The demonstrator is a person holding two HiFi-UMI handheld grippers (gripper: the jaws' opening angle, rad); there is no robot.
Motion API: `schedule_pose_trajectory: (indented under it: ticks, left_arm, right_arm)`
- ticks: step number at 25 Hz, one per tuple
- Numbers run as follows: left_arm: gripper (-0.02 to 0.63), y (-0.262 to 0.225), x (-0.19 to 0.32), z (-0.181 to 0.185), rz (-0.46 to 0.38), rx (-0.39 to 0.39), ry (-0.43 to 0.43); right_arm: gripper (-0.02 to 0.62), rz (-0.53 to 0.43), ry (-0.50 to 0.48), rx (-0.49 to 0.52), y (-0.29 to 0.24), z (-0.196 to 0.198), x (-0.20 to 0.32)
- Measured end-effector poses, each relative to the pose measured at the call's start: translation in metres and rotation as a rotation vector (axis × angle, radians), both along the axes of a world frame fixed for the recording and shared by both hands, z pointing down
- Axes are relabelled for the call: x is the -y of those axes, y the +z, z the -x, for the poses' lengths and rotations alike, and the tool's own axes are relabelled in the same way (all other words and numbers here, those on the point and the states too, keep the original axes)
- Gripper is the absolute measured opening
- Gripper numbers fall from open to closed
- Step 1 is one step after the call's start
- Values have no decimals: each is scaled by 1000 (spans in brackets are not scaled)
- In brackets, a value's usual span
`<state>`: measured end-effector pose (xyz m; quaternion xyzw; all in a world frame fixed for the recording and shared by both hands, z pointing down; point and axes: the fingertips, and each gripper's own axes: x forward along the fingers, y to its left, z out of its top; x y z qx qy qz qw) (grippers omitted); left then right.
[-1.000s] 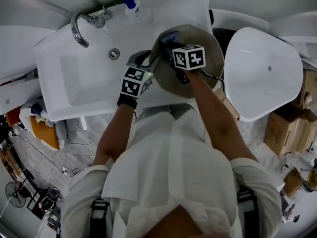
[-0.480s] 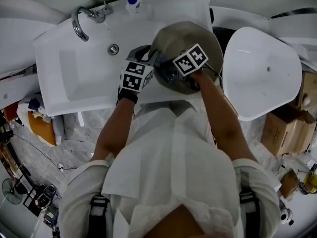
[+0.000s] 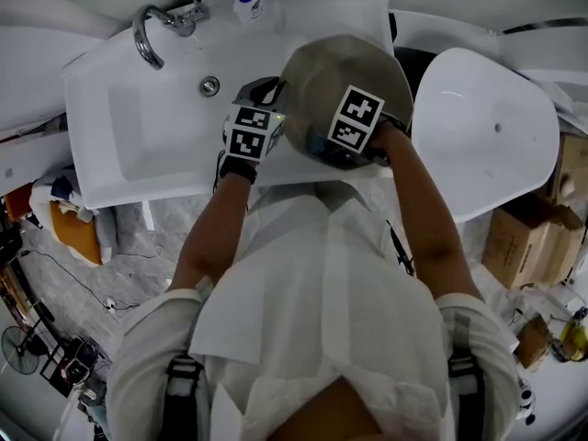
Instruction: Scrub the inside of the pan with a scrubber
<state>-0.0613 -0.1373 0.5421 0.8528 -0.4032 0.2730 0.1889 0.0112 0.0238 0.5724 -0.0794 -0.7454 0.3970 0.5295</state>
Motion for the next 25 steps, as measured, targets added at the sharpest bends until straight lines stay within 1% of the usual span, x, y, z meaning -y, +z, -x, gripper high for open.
schedule_pose_trajectory:
  ticks: [1,2,3,5,8,11,15,17,19,20,22,25]
  left_arm:
    - [61,0,0,0,0,0,-1]
    - [61,-1,0,0,1,1,-2]
    - [61,-1,0,0,1,2,-4]
    - [60,0,1,0,-4,4,-8]
    - [57,0,2,-1,-8,3,-16]
    - [55,-1,1,0,-2,5,-26]
    - [54,-2,2,0,-6,7,-36]
    - [54,-1,1,0,-2,10,-40]
    - [52,-1,1,0,0,10,-42]
    - [52,-1,1,0,-1,10,-42]
    - [52,-2,3,-1,-8,7,-42]
    - [52,-3,4,-1,-15,1,-43]
  right_arm:
    - [83,-6,-38,-27,1,-6,-3]
    - [83,-10,-57,-33,0,-8,-4]
    - [81,-12,-55,-24,0,-7,-4]
    - [82,-16,-8,21,-1,3,0]
    - [81,-31,106,118,-4,27,14]
    - [81,-43,250,209,-8,51,37]
    - [80,-64,454,284,-14,68,69]
    - [80,-54,499,308,-18,70,73]
    - [80,-26,498,320,-22,69,68]
    - [80,-7,483,321,-23,68,63]
    - [80,28,417,306,-24,62,48]
    - [80,68,284,242,-22,45,23]
